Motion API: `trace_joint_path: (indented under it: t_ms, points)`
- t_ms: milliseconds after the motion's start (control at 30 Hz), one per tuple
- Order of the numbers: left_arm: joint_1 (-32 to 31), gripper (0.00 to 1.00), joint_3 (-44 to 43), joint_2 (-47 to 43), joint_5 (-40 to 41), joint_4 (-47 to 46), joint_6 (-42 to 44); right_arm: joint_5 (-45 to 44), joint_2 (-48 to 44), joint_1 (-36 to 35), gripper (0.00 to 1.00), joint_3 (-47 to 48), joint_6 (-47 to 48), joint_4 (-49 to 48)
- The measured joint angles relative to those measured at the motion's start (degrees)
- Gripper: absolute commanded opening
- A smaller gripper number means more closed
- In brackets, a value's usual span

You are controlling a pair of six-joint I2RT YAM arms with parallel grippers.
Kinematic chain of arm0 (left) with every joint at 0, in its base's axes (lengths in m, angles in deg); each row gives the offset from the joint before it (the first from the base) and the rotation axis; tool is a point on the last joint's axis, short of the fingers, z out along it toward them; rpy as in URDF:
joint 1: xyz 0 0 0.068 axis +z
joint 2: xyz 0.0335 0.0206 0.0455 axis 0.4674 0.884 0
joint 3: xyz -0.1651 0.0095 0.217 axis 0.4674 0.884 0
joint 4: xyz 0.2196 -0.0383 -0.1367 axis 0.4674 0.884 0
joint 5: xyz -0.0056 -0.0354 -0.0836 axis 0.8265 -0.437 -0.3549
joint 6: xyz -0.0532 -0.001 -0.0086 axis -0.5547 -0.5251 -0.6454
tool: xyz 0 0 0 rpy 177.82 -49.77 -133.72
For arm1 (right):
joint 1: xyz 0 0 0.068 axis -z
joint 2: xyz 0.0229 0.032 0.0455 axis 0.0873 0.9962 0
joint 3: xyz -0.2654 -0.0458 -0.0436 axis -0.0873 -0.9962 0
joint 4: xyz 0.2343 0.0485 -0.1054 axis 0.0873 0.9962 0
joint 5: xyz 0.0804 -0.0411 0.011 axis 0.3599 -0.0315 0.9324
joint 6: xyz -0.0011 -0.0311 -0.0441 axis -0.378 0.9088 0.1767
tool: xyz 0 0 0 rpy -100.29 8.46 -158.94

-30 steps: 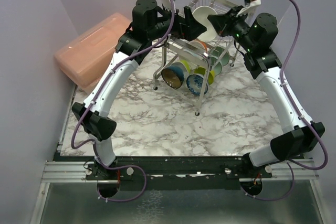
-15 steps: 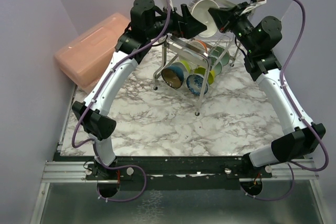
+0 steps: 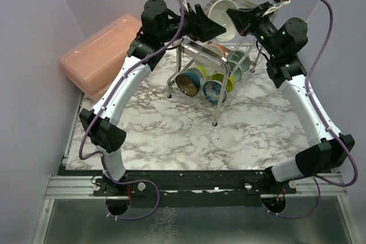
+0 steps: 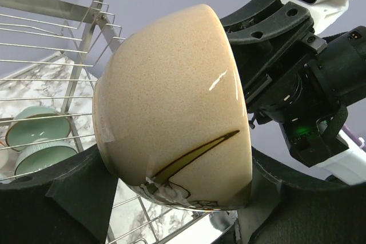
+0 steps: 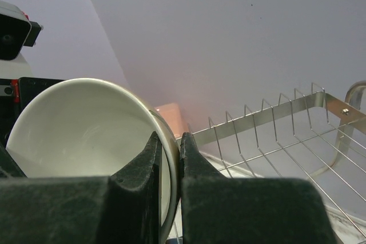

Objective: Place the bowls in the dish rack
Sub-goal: Adjust the bowl in the dish rack.

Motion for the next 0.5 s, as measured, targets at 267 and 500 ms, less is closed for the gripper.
trace_joint_path:
  t_ms: [267, 500]
  points:
    - [-0.17, 0.0, 1.51, 0.0, 2.34, -1.16, 1.88, -2.38, 0.09, -0.02, 0.34, -1.68, 0.92, -0.22]
    - [0.17, 0.0, 3.82, 0.0, 12.46, -0.11, 9.62, -5.62, 0.02, -0.04, 0.52, -3.85, 0.68, -0.24]
